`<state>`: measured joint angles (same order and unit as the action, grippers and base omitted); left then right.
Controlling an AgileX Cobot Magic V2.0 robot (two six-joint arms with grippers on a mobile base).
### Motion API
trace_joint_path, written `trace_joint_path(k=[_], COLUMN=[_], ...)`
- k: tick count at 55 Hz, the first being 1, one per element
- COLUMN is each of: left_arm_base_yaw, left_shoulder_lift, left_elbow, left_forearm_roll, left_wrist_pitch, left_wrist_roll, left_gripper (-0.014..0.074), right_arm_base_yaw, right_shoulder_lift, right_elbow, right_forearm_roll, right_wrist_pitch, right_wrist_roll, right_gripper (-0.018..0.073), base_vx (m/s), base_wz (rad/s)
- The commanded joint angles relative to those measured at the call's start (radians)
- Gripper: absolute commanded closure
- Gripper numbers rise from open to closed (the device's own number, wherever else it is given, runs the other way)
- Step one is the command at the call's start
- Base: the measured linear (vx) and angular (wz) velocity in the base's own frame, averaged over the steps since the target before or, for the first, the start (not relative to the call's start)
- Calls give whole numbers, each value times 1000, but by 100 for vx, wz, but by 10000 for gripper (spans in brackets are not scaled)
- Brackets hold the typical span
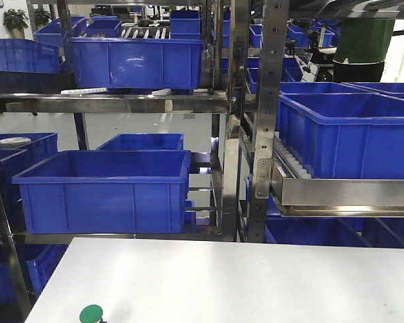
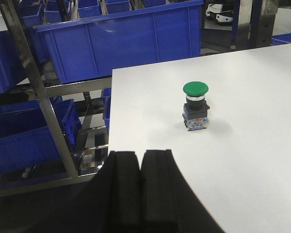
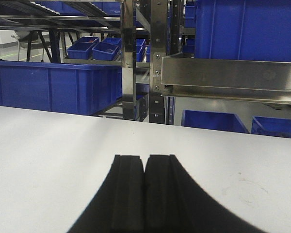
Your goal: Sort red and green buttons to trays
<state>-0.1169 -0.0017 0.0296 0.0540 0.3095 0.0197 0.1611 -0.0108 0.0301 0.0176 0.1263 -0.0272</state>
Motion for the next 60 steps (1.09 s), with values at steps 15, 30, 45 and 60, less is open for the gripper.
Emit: trace_joint_path(k=[15,30,45,60], left_arm_base_yaw=[-3,-3,-3,-3], left_shoulder_lift=[15,15,15,15], left_elbow=[-28,-28,-28,-52], left_forearm_roll=[12,11,11,10], left_wrist_pitch=[-79,-79,-79,-220], left_wrist_roll=[-7,-7,-7,-7], left_gripper=[602,602,602,602], right_arm_base_yaw=[-3,-3,-3,-3], right_shoulder_lift=[-5,-5,-5,-5], right_elbow=[8,8,8,8], right_forearm_roll=[-4,-4,-4,-4], right_wrist_pitch=[-83,-83,-83,-83], right_wrist_roll=[-6,-6,-6,-6], right_gripper=[567,567,567,567], base_vx=[0,0,0,0], base_wz=[0,0,0,0])
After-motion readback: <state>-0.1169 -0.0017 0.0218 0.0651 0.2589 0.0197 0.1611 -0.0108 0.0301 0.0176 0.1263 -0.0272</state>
